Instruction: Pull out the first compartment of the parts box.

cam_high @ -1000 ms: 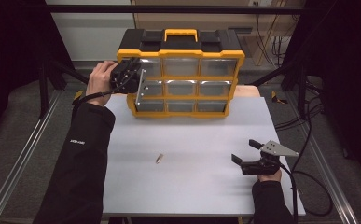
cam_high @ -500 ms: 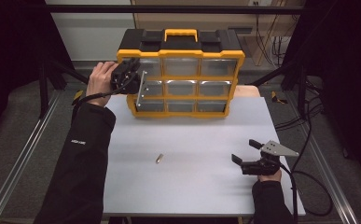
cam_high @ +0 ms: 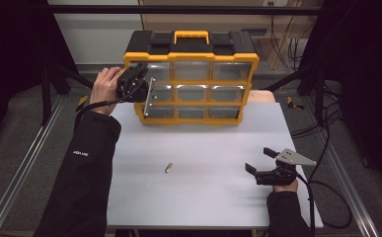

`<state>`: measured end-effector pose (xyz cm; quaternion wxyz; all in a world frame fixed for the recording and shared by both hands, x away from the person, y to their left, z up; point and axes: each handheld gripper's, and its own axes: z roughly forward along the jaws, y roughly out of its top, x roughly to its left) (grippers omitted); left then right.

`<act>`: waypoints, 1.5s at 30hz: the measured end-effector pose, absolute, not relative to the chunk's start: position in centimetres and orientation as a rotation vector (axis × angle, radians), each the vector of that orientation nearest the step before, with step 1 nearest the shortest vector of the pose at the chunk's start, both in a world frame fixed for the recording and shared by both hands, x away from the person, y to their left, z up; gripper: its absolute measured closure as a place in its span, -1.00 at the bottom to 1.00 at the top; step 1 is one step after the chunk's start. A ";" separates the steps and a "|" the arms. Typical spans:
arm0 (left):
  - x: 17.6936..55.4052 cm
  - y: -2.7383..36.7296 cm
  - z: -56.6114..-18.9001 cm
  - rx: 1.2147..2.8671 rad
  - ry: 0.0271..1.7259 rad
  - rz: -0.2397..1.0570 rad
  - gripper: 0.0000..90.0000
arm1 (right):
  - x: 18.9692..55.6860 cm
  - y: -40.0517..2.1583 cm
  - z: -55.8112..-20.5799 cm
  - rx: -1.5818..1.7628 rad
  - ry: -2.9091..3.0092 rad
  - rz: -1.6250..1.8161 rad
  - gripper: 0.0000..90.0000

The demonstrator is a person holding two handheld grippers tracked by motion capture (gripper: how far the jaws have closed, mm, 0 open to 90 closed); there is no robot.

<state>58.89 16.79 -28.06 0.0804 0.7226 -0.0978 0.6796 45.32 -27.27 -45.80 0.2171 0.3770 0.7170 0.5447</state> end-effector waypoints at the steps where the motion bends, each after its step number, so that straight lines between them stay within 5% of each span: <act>1: 58.8 16.8 -28.1 2.161 -0.286 2.030 0.72 | 45.3 -27.3 -45.8 1.044 1.986 1.509 -0.95; 45: 55.5 16.9 -28.7 2.112 -0.314 2.049 0.73 | 45.3 -27.2 -45.8 1.041 1.990 1.505 -0.95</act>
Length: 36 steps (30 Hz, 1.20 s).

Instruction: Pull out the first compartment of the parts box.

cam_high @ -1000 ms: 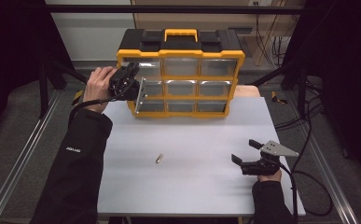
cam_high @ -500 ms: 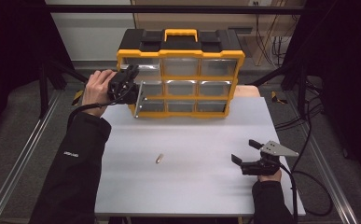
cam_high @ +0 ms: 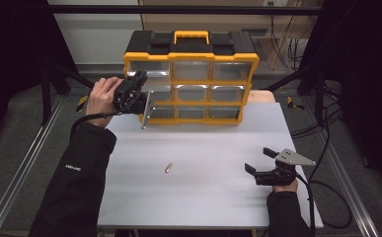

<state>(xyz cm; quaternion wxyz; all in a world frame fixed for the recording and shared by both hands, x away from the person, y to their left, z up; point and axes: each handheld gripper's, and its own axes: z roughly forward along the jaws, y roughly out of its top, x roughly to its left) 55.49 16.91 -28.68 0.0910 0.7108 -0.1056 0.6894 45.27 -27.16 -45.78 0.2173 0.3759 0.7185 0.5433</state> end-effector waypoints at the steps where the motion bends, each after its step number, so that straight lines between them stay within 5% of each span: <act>1: 55.4 16.9 -28.7 2.113 -0.308 2.048 0.73 | 45.3 -27.2 -45.8 1.041 1.989 1.505 -0.95; 36: 53.3 17.4 -28.9 2.095 -0.334 2.046 0.73 | 45.3 -27.1 -45.8 1.038 1.989 1.504 -0.95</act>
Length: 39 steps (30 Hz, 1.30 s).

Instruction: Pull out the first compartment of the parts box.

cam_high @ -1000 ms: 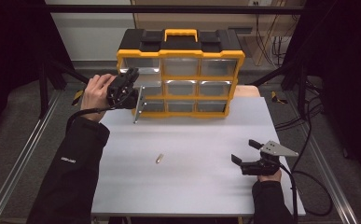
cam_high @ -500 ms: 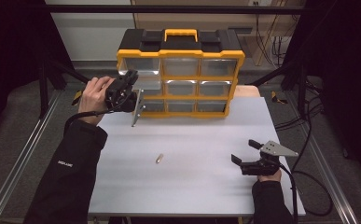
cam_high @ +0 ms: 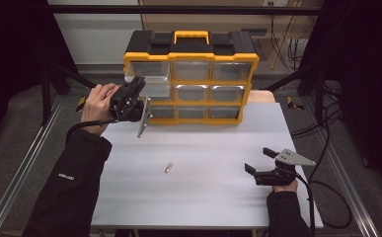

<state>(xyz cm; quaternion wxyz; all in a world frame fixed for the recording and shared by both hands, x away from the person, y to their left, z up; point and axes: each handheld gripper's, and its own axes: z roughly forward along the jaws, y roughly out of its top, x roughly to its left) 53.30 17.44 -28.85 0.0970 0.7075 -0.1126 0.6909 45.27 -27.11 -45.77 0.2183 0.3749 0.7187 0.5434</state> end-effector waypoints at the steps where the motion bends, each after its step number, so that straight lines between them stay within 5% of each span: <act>1: 53.2 17.5 -28.8 2.097 -0.333 2.047 0.73 | 45.3 -27.1 -45.8 1.038 1.990 1.505 -0.95; 39: 51.6 17.7 -29.0 2.098 -0.341 2.040 0.71 | 45.3 -27.0 -45.8 1.035 1.995 1.502 -0.95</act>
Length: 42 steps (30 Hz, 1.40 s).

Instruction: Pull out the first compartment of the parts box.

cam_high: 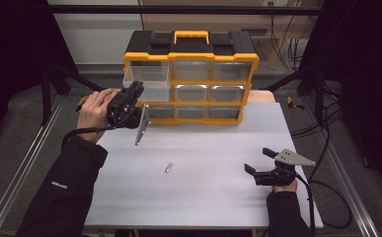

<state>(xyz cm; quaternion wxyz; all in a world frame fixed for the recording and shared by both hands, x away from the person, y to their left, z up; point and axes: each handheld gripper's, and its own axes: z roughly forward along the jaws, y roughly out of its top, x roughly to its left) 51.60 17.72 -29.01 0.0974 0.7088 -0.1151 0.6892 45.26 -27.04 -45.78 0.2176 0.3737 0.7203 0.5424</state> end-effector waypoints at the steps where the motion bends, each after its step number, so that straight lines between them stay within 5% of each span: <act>1: 51.6 17.7 -28.9 2.099 -0.339 2.037 0.70 | 45.3 -27.0 -45.8 1.035 1.995 1.503 -0.95; 7: 51.5 17.8 -28.6 2.105 -0.262 1.958 0.66 | 45.3 -27.0 -45.8 1.035 1.993 1.503 -0.95; 25: 51.1 17.9 -28.6 2.130 0.032 1.730 -0.11 | 45.3 -27.0 -45.8 1.038 1.994 1.506 -0.95; 42: 50.1 18.7 -28.9 2.059 0.295 1.438 -0.53 | 45.3 -27.0 -45.8 1.038 1.991 1.506 -0.95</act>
